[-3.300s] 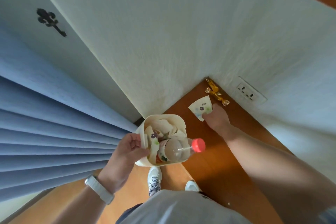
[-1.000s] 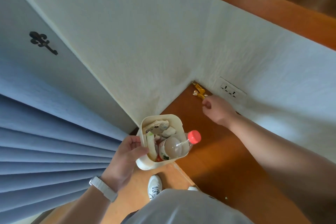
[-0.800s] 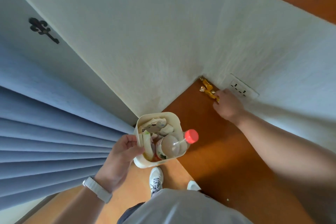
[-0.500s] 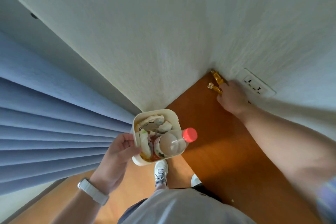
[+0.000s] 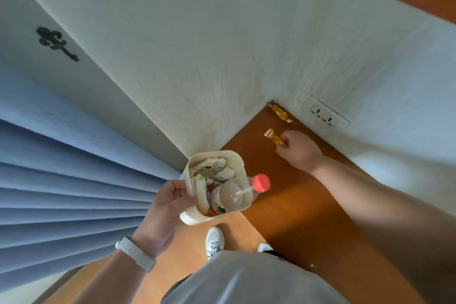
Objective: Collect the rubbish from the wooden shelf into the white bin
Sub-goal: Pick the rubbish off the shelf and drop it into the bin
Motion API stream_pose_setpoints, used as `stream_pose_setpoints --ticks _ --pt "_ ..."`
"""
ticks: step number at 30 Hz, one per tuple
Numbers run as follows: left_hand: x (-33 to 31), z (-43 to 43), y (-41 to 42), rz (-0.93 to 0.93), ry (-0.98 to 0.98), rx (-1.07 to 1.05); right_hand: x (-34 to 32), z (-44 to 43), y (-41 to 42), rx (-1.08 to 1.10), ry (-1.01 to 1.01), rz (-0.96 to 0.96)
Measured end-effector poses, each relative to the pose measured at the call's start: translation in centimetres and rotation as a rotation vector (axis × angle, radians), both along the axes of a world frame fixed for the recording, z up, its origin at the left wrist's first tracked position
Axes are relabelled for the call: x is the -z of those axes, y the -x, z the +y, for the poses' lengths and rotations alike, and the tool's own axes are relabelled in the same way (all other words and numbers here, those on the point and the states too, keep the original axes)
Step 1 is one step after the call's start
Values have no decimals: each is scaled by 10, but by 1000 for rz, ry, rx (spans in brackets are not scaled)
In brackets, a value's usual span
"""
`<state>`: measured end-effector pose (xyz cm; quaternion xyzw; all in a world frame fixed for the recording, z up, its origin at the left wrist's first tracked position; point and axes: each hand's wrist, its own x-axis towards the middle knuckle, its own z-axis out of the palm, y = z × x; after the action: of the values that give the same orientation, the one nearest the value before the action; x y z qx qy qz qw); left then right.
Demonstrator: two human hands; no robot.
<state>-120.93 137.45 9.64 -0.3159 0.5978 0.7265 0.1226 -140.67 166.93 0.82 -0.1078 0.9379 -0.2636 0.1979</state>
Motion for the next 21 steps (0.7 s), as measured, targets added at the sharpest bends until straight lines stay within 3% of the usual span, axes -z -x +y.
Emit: stream_pose_setpoints --ticks 9,14,21 --pt "-14 4 9 49 -33 83 -110 -36 -26 -139 287 -15" --pt "-19 6 13 82 -98 89 -143 -60 -32 -394 157 -18" --pt "-20 10 16 115 -142 76 -145 -77 -28 -452 55 -54"
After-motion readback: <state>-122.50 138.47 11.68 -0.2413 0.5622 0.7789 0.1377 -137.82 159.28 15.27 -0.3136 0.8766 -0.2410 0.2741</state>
